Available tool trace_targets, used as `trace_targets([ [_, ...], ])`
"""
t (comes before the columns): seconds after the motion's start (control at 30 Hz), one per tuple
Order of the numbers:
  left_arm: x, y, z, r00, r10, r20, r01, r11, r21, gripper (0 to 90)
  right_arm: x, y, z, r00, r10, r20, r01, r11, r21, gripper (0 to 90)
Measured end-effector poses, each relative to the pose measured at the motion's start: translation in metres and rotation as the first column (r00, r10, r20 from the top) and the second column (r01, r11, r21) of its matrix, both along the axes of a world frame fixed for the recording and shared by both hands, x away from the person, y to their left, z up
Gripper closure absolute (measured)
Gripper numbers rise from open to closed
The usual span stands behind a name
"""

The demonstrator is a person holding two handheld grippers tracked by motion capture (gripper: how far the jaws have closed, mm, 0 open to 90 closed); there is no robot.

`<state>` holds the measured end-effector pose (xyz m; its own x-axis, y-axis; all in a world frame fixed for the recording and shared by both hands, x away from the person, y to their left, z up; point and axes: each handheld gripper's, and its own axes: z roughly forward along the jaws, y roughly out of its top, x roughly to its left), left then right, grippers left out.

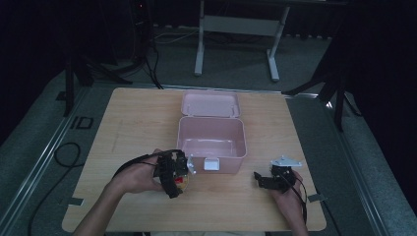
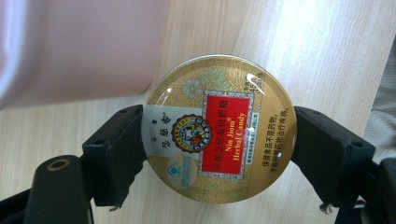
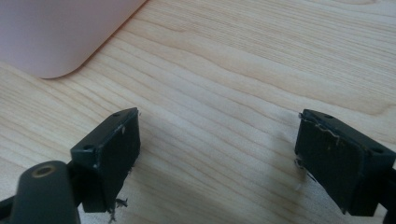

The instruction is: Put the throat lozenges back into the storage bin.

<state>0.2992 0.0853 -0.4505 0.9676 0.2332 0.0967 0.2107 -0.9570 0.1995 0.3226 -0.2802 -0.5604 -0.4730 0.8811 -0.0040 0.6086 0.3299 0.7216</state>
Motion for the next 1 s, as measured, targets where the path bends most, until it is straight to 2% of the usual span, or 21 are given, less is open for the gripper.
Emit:
trace_targets([
  [1.0,0.009,0.025,0.020,0.9989,0.040,0.022,-0.041,0.9990,0.019,21.0,0.000,0.000,0.000,1.0000,0.000,0.000,0.000,1.000,0.000,14.0],
])
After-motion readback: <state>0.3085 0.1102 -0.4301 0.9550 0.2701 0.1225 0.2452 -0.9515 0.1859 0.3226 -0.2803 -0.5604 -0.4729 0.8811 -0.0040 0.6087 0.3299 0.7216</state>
